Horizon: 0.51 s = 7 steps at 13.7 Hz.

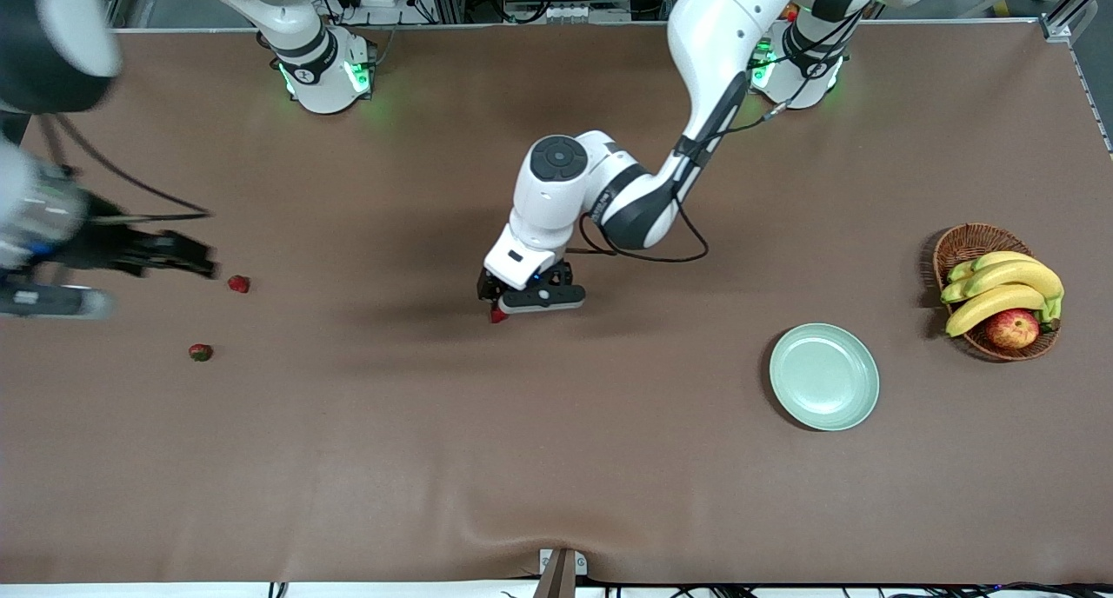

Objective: Collect all strawberries into plate
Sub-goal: 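Lower the left gripper over the strawberry and close on it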

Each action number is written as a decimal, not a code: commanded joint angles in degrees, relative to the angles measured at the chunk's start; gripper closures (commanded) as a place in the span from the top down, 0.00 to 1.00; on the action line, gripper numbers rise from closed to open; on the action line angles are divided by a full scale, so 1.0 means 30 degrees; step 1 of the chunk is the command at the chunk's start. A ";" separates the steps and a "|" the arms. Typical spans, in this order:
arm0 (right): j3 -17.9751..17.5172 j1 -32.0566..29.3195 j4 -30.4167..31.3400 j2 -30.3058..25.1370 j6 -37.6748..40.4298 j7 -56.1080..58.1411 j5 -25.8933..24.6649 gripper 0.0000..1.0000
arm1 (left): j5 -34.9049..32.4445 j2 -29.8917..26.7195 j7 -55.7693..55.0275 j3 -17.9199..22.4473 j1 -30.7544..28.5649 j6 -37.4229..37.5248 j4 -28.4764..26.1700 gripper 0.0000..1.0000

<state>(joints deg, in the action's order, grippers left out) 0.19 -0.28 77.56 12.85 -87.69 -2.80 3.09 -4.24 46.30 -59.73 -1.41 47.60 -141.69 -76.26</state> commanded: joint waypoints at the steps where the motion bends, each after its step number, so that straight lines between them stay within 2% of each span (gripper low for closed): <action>1: 0.0404 -0.1164 0.0630 -0.0385 0.0110 0.1956 -0.0849 1.00 | -0.0608 0.1760 0.0277 0.2278 0.1880 -0.0986 0.1512 1.00; 3: 0.0464 -0.1750 0.0719 -0.0386 0.0110 0.1961 -0.2138 1.00 | -0.1046 0.2581 0.0367 0.4621 0.3754 -0.1432 0.1543 1.00; 4: 0.0464 -0.1956 0.0777 -0.0298 0.0110 0.1902 -0.2202 1.00 | -0.1107 0.3021 0.0368 0.5473 0.4430 -0.1810 0.1601 1.00; 7: 0.0435 -0.2398 0.1391 -0.0239 -0.0036 0.1843 -0.1939 1.00 | -0.1137 0.3404 0.0338 0.5862 0.4993 -0.2194 0.1601 1.00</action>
<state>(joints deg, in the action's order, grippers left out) 2.30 -6.66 79.90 12.86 -87.34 2.88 -1.94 -5.88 54.65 -58.56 14.75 61.75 -147.74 -73.73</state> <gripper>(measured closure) 0.000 0.000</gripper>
